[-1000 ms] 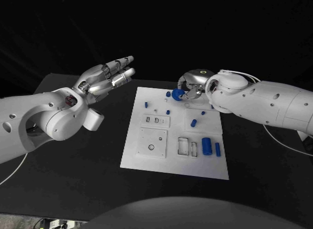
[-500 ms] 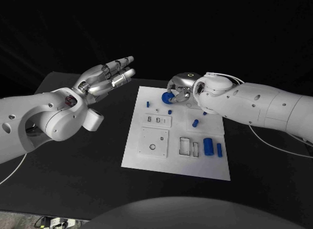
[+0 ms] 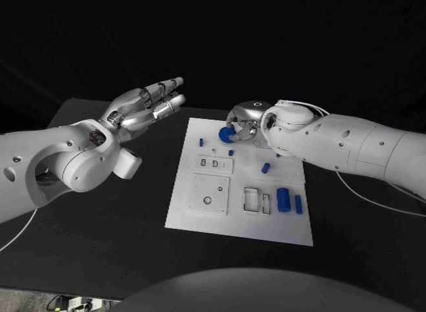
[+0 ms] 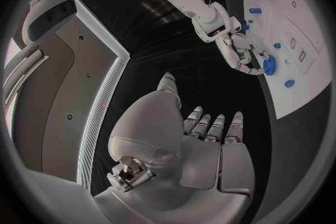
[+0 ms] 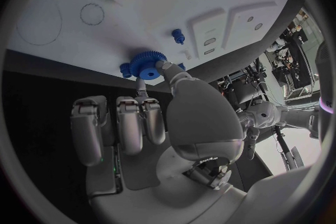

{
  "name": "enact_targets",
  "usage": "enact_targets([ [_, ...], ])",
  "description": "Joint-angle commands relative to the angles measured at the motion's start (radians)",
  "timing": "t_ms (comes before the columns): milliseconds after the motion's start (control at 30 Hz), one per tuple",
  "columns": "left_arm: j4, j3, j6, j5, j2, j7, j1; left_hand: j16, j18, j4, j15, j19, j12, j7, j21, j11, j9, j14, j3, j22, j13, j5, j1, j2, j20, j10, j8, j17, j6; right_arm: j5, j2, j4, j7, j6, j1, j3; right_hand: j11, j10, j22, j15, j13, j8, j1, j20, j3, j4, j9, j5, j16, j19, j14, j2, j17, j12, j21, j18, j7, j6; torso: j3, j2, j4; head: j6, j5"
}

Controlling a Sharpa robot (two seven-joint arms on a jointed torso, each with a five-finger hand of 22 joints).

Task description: Assemble the parts on the task board

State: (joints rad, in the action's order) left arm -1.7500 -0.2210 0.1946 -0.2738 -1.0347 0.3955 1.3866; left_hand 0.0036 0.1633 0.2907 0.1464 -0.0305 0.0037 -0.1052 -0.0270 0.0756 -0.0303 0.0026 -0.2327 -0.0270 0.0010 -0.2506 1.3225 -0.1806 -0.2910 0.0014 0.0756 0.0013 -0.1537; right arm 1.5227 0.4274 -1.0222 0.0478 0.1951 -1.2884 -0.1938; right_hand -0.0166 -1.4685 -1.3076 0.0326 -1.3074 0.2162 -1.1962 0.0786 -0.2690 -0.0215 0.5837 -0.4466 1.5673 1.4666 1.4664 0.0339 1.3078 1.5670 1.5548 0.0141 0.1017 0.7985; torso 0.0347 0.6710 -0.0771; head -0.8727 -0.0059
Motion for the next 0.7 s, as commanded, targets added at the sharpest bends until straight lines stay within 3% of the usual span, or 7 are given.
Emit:
enact_targets([
  [33, -0.009, 0.001, -0.02, -0.007, 0.005, -0.001, 0.001, -0.004, 0.015, 0.0, 0.006, -0.004, -0.004, -0.007, -0.006, 0.009, 0.0, -0.003, -0.007, 0.006, -0.001, -0.006, 0.005, -0.005, -0.001, -0.001, 0.006, -0.001, -0.001, 0.003, -0.003, 0.003, 0.003, -0.026, 0.002, -0.001, -0.011, -0.102, -0.253, -0.007, -0.263, -0.031, 0.004, 0.007, -0.012, 0.0, -0.02, 0.002, 0.003, 0.083, 0.104, 0.013, 0.263, 0.004, -0.008, -0.006, 0.01, -0.028, 0.0005, 0.0, -0.0006, 0.0, -0.001],
  [133, -0.01, 0.001, -0.022, -0.01, 0.007, -0.003, 0.001, -0.002, 0.015, 0.0, 0.006, -0.005, -0.004, -0.009, -0.007, 0.012, 0.0, -0.002, -0.008, 0.006, -0.001, -0.009, 0.006, -0.007, -0.002, -0.001, 0.007, -0.001, -0.002, 0.003, -0.003, 0.005, 0.003, -0.029, 0.003, -0.001, -0.011, -0.102, -0.251, -0.011, -0.263, -0.087, 0.006, 0.01, -0.024, 0.001, -0.061, 0.008, 0.003, 0.079, 0.104, 0.02, 0.263, 0.004, -0.012, -0.005, 0.011, -0.071, 0.0002, 0.0, -0.0007, 0.0, 0.0],
  [267, -0.009, 0.001, -0.021, -0.011, 0.006, -0.004, 0.001, -0.002, 0.014, -0.001, 0.006, -0.006, -0.004, -0.01, -0.008, 0.013, 0.0, -0.001, -0.008, 0.005, -0.001, -0.011, 0.008, -0.007, -0.001, -0.001, 0.007, 0.0, -0.002, 0.003, -0.002, 0.004, 0.001, -0.032, 0.004, -0.001, -0.002, -0.102, -0.248, -0.003, -0.263, -0.146, 0.007, 0.006, -0.028, 0.003, -0.113, 0.031, 0.003, 0.072, 0.104, 0.022, 0.263, 0.004, -0.019, -0.002, -0.004, -0.133, 0.0005, 0.0, -0.0002, 0.0, -0.001],
  [367, -0.007, 0.001, -0.02, -0.011, 0.006, -0.004, 0.001, -0.001, 0.014, -0.001, 0.006, -0.006, -0.004, -0.011, -0.008, 0.014, 0.0, -0.001, -0.008, 0.005, -0.001, -0.012, 0.009, -0.007, -0.002, -0.001, 0.007, 0.0, -0.003, 0.003, 0.0, 0.002, -0.004, -0.029, 0.004, -0.001, 0.007, -0.102, -0.246, 0.004, -0.263, -0.154, 0.011, 0.0, -0.024, 0.001, -0.142, 0.065, 0.003, 0.067, 0.104, 0.02, 0.263, 0.004, -0.025, -0.001, -0.015, -0.148, 0.0004, 0.0, -0.001, 0.0, -0.001],
  [567, -0.003, 0.001, -0.02, -0.011, 0.007, -0.003, 0.001, -0.001, 0.014, -0.002, 0.006, -0.007, -0.003, -0.011, -0.009, 0.016, 0.0, -0.001, -0.009, 0.005, -0.001, -0.014, 0.011, -0.007, -0.002, -0.001, 0.007, 0.0, -0.002, -0.001, 0.007, -0.002, -0.016, -0.011, 0.006, -0.001, 0.009, -0.102, -0.244, 0.007, -0.263, -0.152, 0.017, -0.004, -0.014, -0.003, -0.169, 0.114, 0.003, 0.065, 0.104, 0.018, 0.263, 0.004, -0.028, 0.0, -0.016, -0.15, 0.0001, 0.0, -0.0006, 0.0, 0.001],
  [700, -0.001, 0.001, -0.02, -0.011, 0.008, -0.003, 0.001, 0.0, 0.014, -0.002, 0.006, -0.008, -0.003, -0.012, -0.009, 0.017, 0.0, 0.0, -0.009, 0.004, -0.001, -0.014, 0.013, -0.007, -0.002, -0.001, 0.007, 0.0, -0.002, -0.005, 0.019, -0.008, -0.027, 0.014, 0.007, -0.001, 0.009, -0.102, -0.243, 0.007, -0.263, -0.15, 0.029, -0.005, 0.006, -0.017, -0.192, 0.215, 0.003, 0.061, 0.104, 0.012, 0.263, 0.004, -0.032, 0.001, -0.015, -0.138, 0.0002, 0.0, -0.0006, 0.0, 0.003],
])
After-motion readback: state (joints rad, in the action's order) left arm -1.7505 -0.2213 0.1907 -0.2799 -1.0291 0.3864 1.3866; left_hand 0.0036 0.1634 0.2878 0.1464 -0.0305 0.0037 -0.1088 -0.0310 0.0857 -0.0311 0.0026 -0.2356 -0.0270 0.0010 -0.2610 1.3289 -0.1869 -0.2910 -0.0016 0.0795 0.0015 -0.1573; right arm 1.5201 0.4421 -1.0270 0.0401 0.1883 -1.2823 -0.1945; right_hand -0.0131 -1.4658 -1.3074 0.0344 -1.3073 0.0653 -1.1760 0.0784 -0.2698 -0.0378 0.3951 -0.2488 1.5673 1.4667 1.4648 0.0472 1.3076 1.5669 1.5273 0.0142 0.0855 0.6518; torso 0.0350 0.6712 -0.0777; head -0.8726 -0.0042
